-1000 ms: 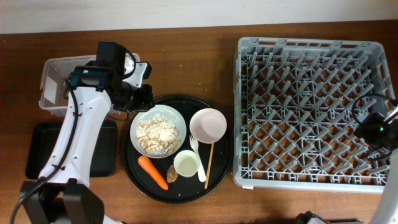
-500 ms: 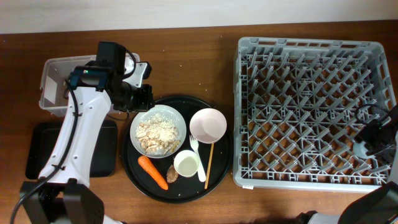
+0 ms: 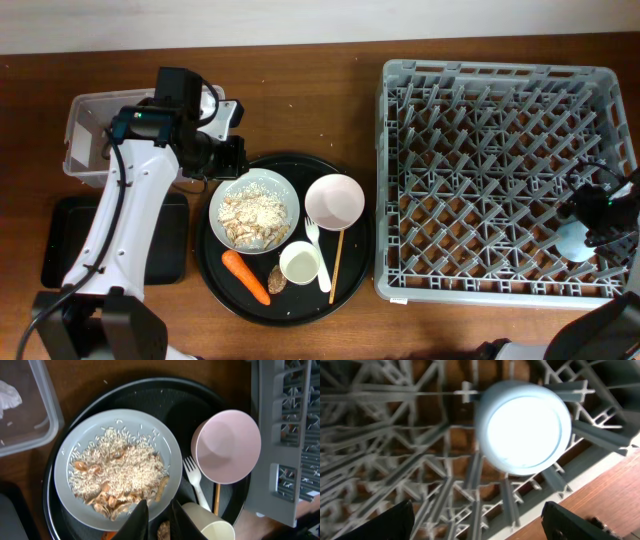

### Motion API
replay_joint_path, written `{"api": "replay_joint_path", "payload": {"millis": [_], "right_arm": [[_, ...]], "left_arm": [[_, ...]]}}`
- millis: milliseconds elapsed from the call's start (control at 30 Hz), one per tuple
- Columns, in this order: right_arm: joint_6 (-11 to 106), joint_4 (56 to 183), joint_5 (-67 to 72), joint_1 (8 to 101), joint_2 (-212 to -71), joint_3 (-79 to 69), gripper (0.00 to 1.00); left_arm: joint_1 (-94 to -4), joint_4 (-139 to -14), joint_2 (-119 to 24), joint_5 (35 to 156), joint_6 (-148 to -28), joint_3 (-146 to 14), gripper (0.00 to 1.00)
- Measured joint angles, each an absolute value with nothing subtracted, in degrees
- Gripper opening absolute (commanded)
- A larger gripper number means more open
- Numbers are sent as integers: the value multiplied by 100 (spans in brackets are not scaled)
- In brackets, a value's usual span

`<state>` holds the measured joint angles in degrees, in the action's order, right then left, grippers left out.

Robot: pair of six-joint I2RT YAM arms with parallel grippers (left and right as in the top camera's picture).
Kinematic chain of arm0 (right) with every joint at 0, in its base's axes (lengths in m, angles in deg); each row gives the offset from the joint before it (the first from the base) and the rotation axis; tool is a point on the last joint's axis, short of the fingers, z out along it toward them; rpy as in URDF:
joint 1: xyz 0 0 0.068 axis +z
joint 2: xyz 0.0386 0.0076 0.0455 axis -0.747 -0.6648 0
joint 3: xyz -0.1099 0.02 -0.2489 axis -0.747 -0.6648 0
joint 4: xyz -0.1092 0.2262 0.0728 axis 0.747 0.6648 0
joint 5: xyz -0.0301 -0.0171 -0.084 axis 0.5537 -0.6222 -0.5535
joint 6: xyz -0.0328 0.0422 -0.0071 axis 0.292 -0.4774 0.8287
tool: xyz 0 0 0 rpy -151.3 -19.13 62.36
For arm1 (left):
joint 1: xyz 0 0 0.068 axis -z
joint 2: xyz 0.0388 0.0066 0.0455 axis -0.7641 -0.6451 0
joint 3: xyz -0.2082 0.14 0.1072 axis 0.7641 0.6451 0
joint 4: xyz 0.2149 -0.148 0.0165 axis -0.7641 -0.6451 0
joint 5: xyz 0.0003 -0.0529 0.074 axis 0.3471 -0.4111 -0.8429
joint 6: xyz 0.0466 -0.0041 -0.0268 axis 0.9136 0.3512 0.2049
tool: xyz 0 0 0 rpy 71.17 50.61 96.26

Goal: Sort waste into correct bins and load items into the dishwasher rack
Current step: 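Place the blue cup upside down on the rack's right side with right gripper, then grasp the white cup with the left gripper and lift it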

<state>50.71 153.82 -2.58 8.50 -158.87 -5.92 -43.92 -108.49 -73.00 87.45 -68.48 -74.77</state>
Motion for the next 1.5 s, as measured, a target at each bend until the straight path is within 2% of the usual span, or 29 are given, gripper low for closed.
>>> {"api": "replay_joint_path", "payload": {"millis": [100, 200, 400, 633, 900, 967, 1033, 1100, 1200, 1500], "right_arm": [[5270, 15863, 240, 867, -15887, -98, 84], [5608, 16208, 782, 994, -15826, 272, 84], [6417, 16859, 1657, 2244, -15448, 366, 87], [6629, 16945, 1755, 3735, -15446, 366, 87], [6636, 16964, 1466, 4087, -15446, 366, 88], [6636, 16966, 1449, 4089, -15446, 366, 88], [6638, 16964, 1445, 4089, -15446, 366, 88], [6638, 16966, 1427, 4089, -15446, 366, 88], [6636, 16964, 1425, 4089, -15446, 366, 88], [6633, 16964, 1401, 4089, -15446, 366, 89]], "left_arm": [[-4392, -10939, -7300, 8743, -6848, -7477, 16], [-4390, -11013, -7300, 8748, -6850, -7477, 26], [-4158, -11247, -7300, 8752, -6850, -7462, 34], [-3163, -11636, -7300, 8752, -6848, -6854, 35], [-2755, -11382, -7300, 8748, -6869, -5733, 34], [-2755, -11190, -7300, 8748, -6917, -5552, 33], [-2755, -10965, -7300, 8750, -7001, -5355, 26], [-2755, -10801, -7300, 8752, -7079, -5213, 12], [-2755, -10646, -7300, 8750, -7116, -5077, 1], [-2779, -10818, -7300, 8748, -7147, -5342, 0]]}}
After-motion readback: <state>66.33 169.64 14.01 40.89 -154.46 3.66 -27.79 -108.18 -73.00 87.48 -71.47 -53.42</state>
